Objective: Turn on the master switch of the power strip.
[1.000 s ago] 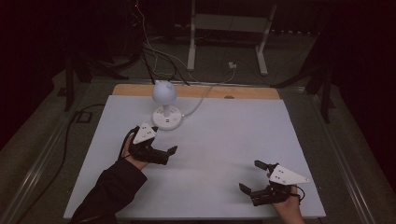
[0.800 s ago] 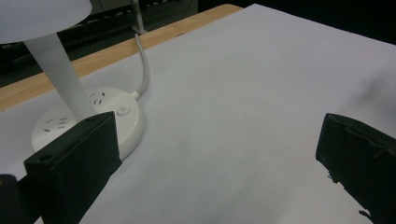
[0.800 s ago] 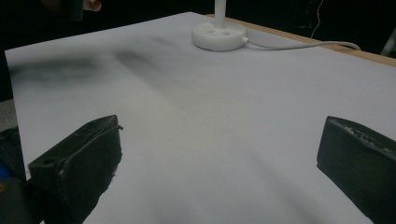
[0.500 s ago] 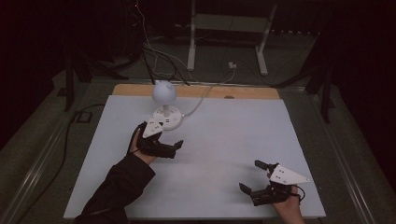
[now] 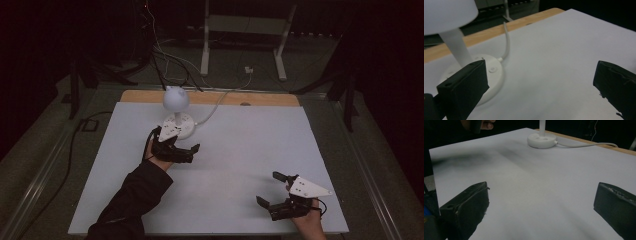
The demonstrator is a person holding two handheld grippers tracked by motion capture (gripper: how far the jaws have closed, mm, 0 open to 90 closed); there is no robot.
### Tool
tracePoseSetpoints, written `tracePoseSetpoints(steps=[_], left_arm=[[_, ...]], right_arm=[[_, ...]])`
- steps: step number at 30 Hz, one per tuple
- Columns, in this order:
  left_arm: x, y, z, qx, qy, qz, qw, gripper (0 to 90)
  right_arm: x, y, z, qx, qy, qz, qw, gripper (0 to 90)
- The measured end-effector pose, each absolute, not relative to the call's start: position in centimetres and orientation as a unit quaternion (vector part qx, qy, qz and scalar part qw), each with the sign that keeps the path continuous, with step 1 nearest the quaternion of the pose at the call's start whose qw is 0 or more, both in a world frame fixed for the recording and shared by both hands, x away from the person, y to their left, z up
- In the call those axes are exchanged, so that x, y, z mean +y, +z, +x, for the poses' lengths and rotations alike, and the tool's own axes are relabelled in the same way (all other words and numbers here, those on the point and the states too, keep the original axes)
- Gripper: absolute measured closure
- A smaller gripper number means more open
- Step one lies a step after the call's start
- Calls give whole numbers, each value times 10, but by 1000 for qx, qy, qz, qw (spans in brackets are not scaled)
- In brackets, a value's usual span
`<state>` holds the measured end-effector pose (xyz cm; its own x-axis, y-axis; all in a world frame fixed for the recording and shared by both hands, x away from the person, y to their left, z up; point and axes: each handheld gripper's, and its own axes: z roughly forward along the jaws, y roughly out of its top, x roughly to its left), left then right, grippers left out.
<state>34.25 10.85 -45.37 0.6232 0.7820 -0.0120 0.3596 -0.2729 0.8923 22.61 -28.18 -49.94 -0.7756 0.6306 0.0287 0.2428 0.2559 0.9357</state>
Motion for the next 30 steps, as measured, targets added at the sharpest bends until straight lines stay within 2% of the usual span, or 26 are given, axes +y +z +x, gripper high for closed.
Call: tracePoseSetpoints(steps=[6, 9, 25, 30], left_arm=[[105, -455, 350, 363, 222, 767, 479, 1], [105, -457, 356, 379, 218, 760, 481, 1], [99, -469, 382, 418, 237, 762, 434, 2], [99, -470, 390, 430, 242, 755, 432, 43]], right_arm=[[-282, -499, 226, 771, 542, 282, 178, 0], [-282, -499, 226, 770, 543, 284, 178, 1], [-283, -499, 227, 770, 544, 283, 176, 0], [-284, -499, 227, 769, 545, 285, 176, 0]])
